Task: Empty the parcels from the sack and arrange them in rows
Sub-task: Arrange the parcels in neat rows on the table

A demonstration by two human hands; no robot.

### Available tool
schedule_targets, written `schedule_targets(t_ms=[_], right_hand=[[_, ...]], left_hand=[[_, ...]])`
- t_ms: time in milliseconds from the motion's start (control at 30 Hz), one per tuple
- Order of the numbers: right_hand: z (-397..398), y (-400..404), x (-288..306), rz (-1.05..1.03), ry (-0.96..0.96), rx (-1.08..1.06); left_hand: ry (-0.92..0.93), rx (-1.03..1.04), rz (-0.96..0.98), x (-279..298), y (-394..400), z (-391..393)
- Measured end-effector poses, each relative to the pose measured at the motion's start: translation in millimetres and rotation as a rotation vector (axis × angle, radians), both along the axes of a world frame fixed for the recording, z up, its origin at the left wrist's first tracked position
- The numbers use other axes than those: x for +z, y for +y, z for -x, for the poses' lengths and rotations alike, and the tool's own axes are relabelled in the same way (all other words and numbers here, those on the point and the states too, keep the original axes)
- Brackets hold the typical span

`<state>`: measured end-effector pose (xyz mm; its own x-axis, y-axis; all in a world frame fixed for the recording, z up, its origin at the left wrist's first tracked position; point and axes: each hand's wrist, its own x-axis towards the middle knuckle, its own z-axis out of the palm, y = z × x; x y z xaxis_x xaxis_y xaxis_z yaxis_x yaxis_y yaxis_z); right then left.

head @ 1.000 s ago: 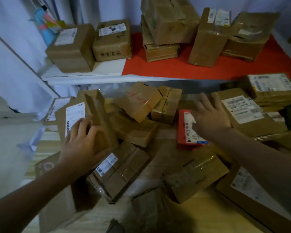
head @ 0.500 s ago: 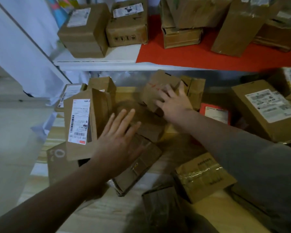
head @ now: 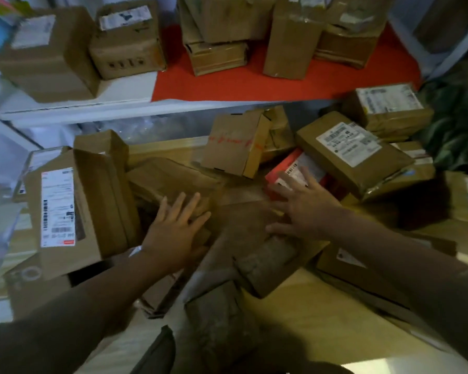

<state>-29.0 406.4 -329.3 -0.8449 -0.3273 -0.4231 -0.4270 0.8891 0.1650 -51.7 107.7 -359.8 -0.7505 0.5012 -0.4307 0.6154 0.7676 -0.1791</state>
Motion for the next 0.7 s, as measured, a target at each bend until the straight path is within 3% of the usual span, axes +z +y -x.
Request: schedule_targets(t_ms=[100, 167, 300, 400, 467, 633, 700], right_hand=[[-4.3, 18.7, 3.8, -0.115, 0.055, -0.163], [-12.0, 16.4, 7.6, -0.043, 0.124, -0.211], [-48.8, -15.4, 4.9, 0.307, 0.139, 0.053], [-71.1, -38.5, -10.3, 0.302, -0.032, 0.233], [-74.6, -36.8, -13.7, 0.26, -0.061, 0.179], [-68.0, -13.4, 5.8, 0.033, 0.134, -0.086], [-80.3, -25.5, 14.5, 0.095, 0.199, -0.17]], left_hand=[[-0.027, 0.069, 0.049, 3.6, -2.4, 8.0], [-0.014, 0.113, 0.039, 6.6, 4.6, 9.2], [-0.009, 0.076, -0.081, 12.1, 11.6, -11.7], [0.006, 0.018, -0.201, 20.2, 4.2, -34.2], [0.013, 0.041, -0.274, 26.0, -4.2, -46.2], [0.053, 0.05, -0.377, 33.7, -33.3, -74.4], [0.084, 0.033, -0.355, 33.2, -47.8, -87.9]])
